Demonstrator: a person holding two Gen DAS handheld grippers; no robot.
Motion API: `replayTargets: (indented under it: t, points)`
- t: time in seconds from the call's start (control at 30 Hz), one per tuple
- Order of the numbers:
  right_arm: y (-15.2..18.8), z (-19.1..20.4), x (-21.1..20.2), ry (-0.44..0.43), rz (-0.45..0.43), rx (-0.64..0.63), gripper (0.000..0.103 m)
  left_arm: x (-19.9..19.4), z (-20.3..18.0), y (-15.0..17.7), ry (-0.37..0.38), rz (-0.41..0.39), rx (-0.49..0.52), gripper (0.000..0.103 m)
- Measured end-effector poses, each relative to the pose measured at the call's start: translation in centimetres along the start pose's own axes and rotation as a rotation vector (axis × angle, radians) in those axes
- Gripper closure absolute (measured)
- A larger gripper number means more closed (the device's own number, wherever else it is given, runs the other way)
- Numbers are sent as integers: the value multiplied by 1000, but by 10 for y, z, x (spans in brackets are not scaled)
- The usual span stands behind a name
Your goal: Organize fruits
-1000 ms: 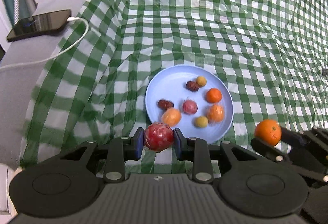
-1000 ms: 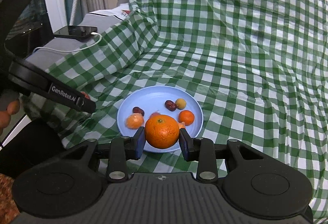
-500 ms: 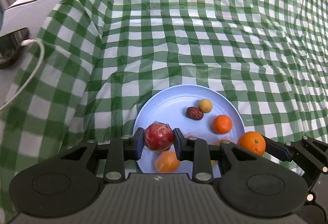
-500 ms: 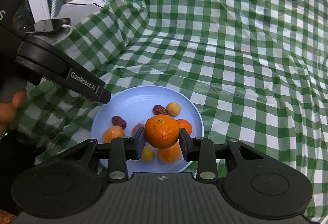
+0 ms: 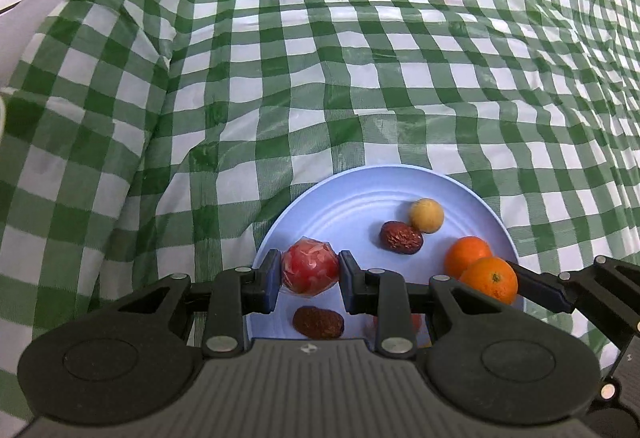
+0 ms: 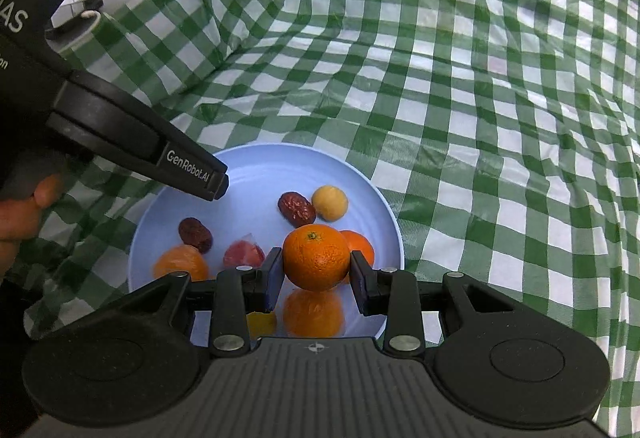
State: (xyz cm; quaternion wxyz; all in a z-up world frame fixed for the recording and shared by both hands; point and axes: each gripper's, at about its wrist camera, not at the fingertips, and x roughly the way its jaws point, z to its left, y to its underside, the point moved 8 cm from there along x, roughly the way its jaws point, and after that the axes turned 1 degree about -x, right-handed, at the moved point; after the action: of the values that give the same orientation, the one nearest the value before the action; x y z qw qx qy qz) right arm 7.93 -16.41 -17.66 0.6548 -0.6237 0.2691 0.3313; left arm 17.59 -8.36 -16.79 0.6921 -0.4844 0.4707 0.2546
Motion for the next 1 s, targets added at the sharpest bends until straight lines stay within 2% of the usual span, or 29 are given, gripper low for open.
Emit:
replayTargets:
  t: [0.03, 0.07, 0.1, 0.13, 0.17, 0.2, 0.3, 0.5, 0.63, 1.0]
  points:
    - [0, 0, 2, -3, 6, -3, 66, 1, 0, -1, 6, -4, 0, 65]
    - [-1, 0, 5, -5, 10, -6, 65, 1, 0, -2, 18, -11, 0, 46]
    - [-2, 0, 6, -8, 12, -10, 57, -1, 0, -3, 26, -22, 1, 32]
    - [-4, 0, 7, -9, 11, -18, 48, -6, 0, -5, 24, -45, 1, 8]
    - [-7, 0, 5, 2, -5, -21, 34, -12, 0, -7, 12, -72, 2, 1]
    - [-8, -1, 2, 12, -17, -23, 23, -20, 1, -7, 1, -102, 6, 0]
    - [-8, -1, -11, 20, -24, -22, 17, -36, 0, -2, -13, -108, 39, 0]
    - [9, 0, -58, 16, -25, 26, 5, -74, 3, 32, -42, -66, 0, 0]
    - [22, 7, -85, 23, -38, 34, 3, -100, 3, 56, -40, -64, -37, 0]
    - [40, 26, -143, 60, -139, 34, 1, -160, 4, 98, -80, -152, -65, 0]
